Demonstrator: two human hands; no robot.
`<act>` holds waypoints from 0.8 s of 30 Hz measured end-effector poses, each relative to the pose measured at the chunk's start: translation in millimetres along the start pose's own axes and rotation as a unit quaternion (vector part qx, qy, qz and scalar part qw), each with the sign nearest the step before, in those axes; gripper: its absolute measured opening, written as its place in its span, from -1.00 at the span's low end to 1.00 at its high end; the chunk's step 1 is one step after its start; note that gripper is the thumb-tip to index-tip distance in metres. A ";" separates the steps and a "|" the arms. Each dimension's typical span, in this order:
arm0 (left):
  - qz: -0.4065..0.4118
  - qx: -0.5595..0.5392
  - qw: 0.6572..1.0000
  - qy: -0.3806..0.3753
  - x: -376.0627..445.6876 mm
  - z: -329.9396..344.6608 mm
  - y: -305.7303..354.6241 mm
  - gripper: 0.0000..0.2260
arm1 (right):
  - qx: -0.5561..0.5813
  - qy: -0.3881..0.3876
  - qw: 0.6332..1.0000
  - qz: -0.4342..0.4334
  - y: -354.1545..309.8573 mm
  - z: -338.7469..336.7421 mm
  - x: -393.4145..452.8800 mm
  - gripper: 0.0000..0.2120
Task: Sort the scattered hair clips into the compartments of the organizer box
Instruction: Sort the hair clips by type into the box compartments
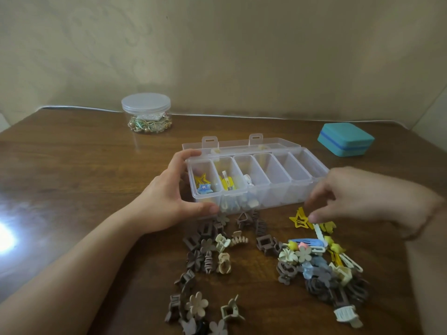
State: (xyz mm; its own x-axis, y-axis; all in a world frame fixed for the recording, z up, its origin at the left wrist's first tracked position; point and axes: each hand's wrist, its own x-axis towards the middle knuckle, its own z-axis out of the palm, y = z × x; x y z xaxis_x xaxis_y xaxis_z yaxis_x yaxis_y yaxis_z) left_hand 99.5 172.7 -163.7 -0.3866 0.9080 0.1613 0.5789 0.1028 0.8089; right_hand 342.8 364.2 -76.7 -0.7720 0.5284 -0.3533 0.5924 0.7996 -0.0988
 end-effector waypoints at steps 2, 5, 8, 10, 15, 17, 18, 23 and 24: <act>-0.002 -0.002 1.000 0.000 -0.3 -0.4 -0.4 -0.08 | -0.051 0.008 0.998 0.026 -9.5 4.8 5.5 -0.70; -0.002 -0.001 1.000 0.001 -0.5 -0.4 -0.6 -0.08 | -0.105 0.030 0.993 0.032 -24.5 13.8 9.2 -0.74; -0.002 -0.001 1.000 -0.002 -0.5 -0.2 -0.4 -0.09 | -0.119 0.049 0.992 0.000 -35.3 19.5 8.5 -0.84; 0.000 0.001 1.000 0.000 -0.2 -0.3 -0.3 -0.09 | -0.113 0.064 0.991 -0.026 -39.0 20.0 7.0 -0.88; 0.002 -0.001 1.000 -0.002 0.2 -0.4 -1.0 -0.09 | 0.038 0.059 0.993 -0.096 -31.4 7.5 1.0 -0.91; 0.003 0.003 1.000 0.000 -0.2 -0.6 -0.8 -0.10 | 0.142 0.157 0.969 -0.128 -28.5 5.7 3.2 -0.91; 0.004 0.003 1.000 0.000 -0.2 -0.7 -0.7 -0.10 | 0.191 0.231 0.944 -0.135 -28.9 7.2 6.2 -0.92; 0.005 -0.001 1.000 0.001 0.1 0.1 -0.7 -0.11 | 0.184 0.414 0.885 -0.108 -45.4 24.0 23.7 -0.93; 0.006 0.000 1.000 0.001 -0.1 0.3 -0.7 -0.11 | 0.156 0.403 0.895 -0.113 -47.2 26.5 24.7 -0.91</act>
State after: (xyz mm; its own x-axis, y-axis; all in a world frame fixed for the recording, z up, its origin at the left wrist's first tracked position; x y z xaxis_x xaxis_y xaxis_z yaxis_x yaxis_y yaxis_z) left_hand 99.3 172.6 -164.5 -0.3812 0.9085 0.1714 0.5832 0.0925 0.8071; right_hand 301.9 331.9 -105.4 -0.7201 0.4989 0.4822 0.3392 0.8594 -0.3825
